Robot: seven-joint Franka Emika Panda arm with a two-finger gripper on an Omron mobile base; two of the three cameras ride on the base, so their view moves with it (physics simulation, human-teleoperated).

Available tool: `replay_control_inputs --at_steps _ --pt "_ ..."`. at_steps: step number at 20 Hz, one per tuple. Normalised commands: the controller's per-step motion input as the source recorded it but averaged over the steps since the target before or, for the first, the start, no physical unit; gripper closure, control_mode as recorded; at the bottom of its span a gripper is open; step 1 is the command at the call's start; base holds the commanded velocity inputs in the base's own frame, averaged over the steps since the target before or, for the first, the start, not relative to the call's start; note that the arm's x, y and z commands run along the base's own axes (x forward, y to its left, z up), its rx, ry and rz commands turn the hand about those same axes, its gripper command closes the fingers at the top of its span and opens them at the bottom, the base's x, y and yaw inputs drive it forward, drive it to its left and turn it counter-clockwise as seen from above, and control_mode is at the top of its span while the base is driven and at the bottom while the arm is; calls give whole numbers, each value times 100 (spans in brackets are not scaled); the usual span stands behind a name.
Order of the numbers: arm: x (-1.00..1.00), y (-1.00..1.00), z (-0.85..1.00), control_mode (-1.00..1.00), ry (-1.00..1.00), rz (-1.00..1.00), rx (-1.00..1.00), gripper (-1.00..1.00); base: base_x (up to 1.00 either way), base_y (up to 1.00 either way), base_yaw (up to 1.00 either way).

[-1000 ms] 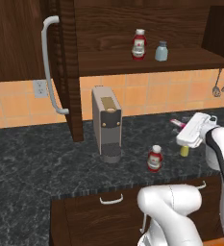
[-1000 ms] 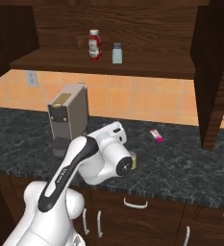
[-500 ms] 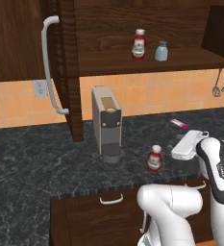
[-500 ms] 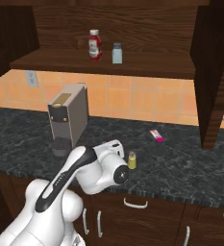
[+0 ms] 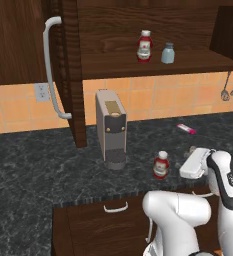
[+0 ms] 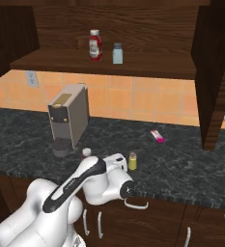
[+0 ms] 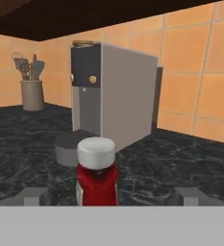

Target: Put the shaker and condiment bottle from the counter next to their counterparts in the cabinet.

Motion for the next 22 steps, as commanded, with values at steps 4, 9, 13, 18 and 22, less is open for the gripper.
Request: replay_control_inputs --at_steps 4,9,13,18,22 --pt "5 0 -45 -100 0 5 2 -100 0 0 0" --pt "2 11 -38 -100 0 5 0 -100 0 0 0" --pt "10 29 -30 -100 0 4 0 -100 0 0 0" --pt "16 14 -18 -100 0 2 0 -100 0 0 0" --pt "18 14 -14 -100 0 1 0 -100 0 0 0"
